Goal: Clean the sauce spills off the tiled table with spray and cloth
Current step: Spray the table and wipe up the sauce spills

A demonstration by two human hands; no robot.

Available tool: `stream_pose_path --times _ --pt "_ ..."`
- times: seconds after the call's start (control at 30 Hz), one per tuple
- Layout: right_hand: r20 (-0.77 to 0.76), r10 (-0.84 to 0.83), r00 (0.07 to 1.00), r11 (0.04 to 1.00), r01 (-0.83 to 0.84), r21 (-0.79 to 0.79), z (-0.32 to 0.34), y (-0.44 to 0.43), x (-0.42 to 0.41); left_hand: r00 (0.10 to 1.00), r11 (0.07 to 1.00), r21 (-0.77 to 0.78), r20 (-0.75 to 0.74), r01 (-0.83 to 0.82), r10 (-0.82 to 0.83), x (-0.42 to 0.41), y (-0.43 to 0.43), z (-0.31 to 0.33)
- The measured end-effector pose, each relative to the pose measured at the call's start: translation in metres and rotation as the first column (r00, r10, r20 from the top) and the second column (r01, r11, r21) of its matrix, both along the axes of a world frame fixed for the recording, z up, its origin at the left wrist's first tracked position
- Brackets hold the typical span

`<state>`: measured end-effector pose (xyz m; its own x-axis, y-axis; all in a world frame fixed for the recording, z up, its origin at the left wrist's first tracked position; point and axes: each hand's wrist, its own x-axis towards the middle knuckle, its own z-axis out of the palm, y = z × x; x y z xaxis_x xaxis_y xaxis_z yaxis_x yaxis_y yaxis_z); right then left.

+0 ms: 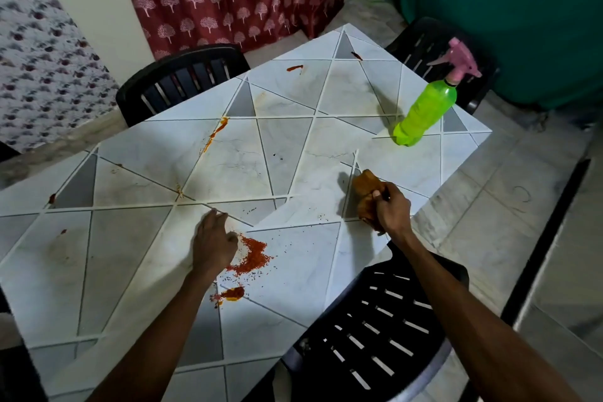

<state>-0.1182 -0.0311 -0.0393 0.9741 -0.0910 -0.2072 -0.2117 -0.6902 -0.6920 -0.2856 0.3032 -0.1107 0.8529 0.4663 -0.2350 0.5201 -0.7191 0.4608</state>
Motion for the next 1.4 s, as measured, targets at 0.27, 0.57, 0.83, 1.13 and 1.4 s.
stream_pose_path --times 0.27,0.57,0.83,1.13,1.4 --pt "0.001 -0.181 0.984 0.981 0.180 0.068 -0.032 -0.013 -0.001 1.000 1.000 -0.018 -0.015 0.017 -0.018 0.000 0.006 -0.005" --pt "0.136 0.179 0.974 0.957 -0.205 0.203 -0.047 0.104 -0.090 0.998 0.985 -0.166 0.059 0.038 -0.028 -0.010 0.020 0.000" --pt "0.224 0.465 0.857 0.811 -0.513 0.280 -0.039 0.172 -0.182 0.986 0.990 -0.092 0.137 0.110 -0.097 -0.050 0.039 0.000" --pt "0.102 0.279 0.955 0.900 -0.297 0.319 -0.018 0.162 -0.100 0.983 0.997 -0.072 0.186 0.014 -0.001 -0.085 0.048 -0.001" --pt "0.204 0.434 0.877 0.900 -0.429 -0.073 -0.041 0.183 -0.035 0.976 0.995 -0.088 0.208 -0.047 0.064 -0.109 0.060 -0.003"
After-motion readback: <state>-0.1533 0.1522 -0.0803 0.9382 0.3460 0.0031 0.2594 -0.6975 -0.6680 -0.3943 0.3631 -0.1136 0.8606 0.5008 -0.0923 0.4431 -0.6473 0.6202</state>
